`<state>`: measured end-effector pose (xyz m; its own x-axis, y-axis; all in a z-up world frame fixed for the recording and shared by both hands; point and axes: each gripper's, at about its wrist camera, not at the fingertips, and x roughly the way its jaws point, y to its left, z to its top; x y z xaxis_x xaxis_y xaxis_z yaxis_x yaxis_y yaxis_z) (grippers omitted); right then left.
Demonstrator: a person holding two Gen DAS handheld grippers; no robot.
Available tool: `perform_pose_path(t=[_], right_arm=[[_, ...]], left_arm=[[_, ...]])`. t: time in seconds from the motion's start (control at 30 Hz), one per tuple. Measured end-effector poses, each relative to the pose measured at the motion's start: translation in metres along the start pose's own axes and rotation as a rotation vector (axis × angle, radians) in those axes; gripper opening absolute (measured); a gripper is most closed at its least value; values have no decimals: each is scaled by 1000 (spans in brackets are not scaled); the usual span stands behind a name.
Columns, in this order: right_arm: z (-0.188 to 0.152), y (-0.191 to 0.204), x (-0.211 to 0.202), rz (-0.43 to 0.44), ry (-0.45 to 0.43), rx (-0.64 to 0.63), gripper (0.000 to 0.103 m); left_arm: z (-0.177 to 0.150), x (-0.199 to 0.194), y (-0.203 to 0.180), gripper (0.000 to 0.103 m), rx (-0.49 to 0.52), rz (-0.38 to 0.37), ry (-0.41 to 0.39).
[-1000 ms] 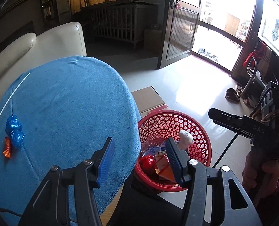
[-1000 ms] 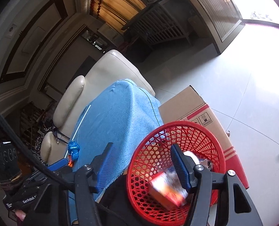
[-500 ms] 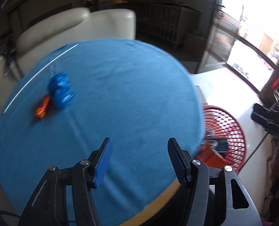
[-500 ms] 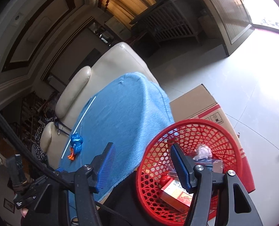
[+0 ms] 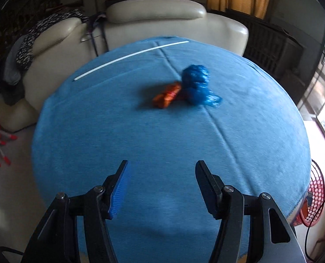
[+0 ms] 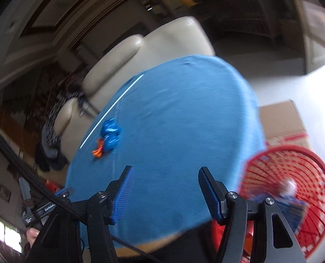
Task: Collect trash
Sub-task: 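Move both tools back toward the blue bag and orange wrapper on the table, then grasp the blue plastic bag with the right tool while the left tool grasps the orange wrapper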
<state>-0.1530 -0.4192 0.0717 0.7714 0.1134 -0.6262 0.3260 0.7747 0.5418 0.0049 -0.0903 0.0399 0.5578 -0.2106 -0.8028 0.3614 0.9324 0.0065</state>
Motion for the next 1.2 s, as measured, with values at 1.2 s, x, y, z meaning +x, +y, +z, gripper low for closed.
perform_pose_path(t=[1.2], right_arm=[[71, 182, 320, 35, 267, -217, 43]], left_arm=[[47, 40, 96, 63, -109, -13, -27]])
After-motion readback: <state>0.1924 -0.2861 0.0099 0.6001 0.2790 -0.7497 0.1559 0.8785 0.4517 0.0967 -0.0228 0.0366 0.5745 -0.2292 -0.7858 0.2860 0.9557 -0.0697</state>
